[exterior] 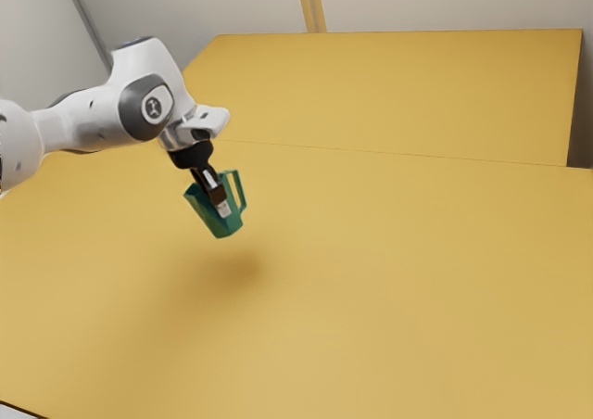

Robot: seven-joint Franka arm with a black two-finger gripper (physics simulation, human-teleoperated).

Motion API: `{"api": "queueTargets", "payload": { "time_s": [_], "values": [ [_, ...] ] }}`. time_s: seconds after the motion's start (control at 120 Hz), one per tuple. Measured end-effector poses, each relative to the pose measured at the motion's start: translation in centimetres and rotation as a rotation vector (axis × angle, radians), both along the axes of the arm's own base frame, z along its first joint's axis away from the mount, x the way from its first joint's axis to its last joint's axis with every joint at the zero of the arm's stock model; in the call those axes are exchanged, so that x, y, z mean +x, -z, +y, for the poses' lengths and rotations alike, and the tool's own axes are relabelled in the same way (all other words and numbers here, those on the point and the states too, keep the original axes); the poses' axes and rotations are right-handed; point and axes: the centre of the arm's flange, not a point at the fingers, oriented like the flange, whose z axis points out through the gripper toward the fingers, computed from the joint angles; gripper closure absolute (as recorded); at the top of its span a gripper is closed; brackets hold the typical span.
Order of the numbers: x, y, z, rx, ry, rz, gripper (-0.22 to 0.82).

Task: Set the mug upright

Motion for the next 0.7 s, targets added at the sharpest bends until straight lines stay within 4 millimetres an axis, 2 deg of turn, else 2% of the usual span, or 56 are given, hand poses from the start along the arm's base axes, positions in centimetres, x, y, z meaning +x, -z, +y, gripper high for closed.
{"api": "queueTargets", "payload": {
  "time_s": [0.225,0.358,0.492,0.583,0.7],
  "values": [
    [0.0,3.2,-2.0,0.12,0.051,-0.025,0.75],
    [0.0,5.1,-1.1,0.153,0.035,-0.047,0.75],
    [-1.0,7.0,-0.2,0.19,0.032,-0.072,0.75],
    [-2.0,7.5,-0.1,0.208,0.043,-0.107,0.75],
    [-2.3,7.9,-0.2,0.229,0.056,-0.153,0.75]
  ]
}}
